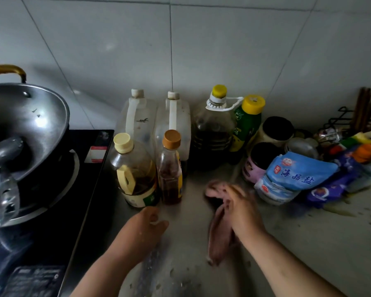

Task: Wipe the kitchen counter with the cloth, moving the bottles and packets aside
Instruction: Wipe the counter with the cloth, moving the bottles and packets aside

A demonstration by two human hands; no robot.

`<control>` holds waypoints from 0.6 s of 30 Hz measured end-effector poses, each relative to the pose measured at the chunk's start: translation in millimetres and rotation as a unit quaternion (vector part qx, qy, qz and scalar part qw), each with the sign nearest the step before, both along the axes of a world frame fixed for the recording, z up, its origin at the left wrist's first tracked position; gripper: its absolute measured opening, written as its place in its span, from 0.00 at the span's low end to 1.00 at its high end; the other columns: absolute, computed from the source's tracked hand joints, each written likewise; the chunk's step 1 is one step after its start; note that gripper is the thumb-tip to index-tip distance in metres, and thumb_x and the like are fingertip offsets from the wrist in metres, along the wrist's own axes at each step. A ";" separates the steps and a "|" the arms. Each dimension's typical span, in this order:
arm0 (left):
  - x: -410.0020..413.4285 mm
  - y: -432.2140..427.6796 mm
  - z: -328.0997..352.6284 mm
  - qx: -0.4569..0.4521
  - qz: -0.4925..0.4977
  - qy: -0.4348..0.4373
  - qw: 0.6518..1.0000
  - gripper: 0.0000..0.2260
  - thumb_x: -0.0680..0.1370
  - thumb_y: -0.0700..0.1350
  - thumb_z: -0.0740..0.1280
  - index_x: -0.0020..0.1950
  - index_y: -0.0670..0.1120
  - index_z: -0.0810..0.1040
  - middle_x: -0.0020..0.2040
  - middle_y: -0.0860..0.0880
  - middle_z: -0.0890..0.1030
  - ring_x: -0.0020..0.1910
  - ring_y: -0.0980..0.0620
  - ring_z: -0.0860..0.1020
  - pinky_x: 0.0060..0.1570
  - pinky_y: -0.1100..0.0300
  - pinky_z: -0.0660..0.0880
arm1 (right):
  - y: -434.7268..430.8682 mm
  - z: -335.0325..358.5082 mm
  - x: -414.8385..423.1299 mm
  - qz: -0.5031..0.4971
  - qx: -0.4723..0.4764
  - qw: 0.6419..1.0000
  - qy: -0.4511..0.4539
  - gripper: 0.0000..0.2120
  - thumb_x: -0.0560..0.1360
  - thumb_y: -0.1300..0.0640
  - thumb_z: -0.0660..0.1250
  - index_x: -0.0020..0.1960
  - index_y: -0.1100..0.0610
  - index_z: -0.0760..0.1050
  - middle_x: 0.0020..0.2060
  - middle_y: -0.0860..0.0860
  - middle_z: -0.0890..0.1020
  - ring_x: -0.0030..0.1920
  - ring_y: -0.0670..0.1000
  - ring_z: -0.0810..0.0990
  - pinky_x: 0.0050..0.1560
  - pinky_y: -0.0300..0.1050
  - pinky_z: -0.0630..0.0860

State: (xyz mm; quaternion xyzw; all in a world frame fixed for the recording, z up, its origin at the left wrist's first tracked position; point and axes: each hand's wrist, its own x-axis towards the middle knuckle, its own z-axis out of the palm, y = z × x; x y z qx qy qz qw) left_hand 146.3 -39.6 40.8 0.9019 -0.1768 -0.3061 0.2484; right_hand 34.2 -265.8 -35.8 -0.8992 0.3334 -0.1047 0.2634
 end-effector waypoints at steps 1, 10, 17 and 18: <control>-0.6 0.4 -1.2 0.000 0.000 0.003 1.000 0.22 0.75 0.57 0.66 0.67 0.52 0.71 0.61 0.52 0.78 0.54 0.55 0.79 0.56 0.61 0.74 | -6.3 2.0 5.1 -0.016 -0.031 0.999 -0.004 0.26 0.74 0.64 0.67 0.71 0.59 0.68 0.70 0.58 0.69 0.69 0.61 0.68 0.70 0.41 0.58; -9.6 10.2 -13.7 -0.011 -0.019 0.015 1.000 0.19 0.75 0.55 0.66 0.65 0.54 0.72 0.59 0.54 0.78 0.50 0.57 0.79 0.52 0.63 0.74 | -29.9 -16.1 40.4 0.043 -0.059 0.971 0.226 0.40 0.77 0.41 0.57 0.78 0.53 0.37 0.77 0.58 0.38 0.76 0.62 0.37 0.76 0.58 0.45; -22.3 -14.8 -8.0 -0.012 -0.029 0.020 0.999 0.18 0.76 0.53 0.66 0.65 0.53 0.72 0.57 0.55 0.78 0.42 0.64 0.77 0.41 0.73 0.72 | 16.1 -33.7 12.4 0.210 -0.057 0.973 0.079 0.29 0.71 0.47 0.50 0.71 0.47 0.67 0.74 0.51 0.64 0.76 0.57 0.58 0.72 0.53 0.55; -26.1 -22.4 -6.3 -0.013 -0.035 0.022 0.999 0.19 0.76 0.54 0.66 0.66 0.54 0.71 0.58 0.56 0.77 0.43 0.64 0.77 0.43 0.72 0.72 | 20.5 -38.0 1.6 0.227 -0.040 0.971 0.069 0.27 0.72 0.48 0.51 0.70 0.44 0.68 0.74 0.48 0.65 0.76 0.54 0.58 0.73 0.50 0.52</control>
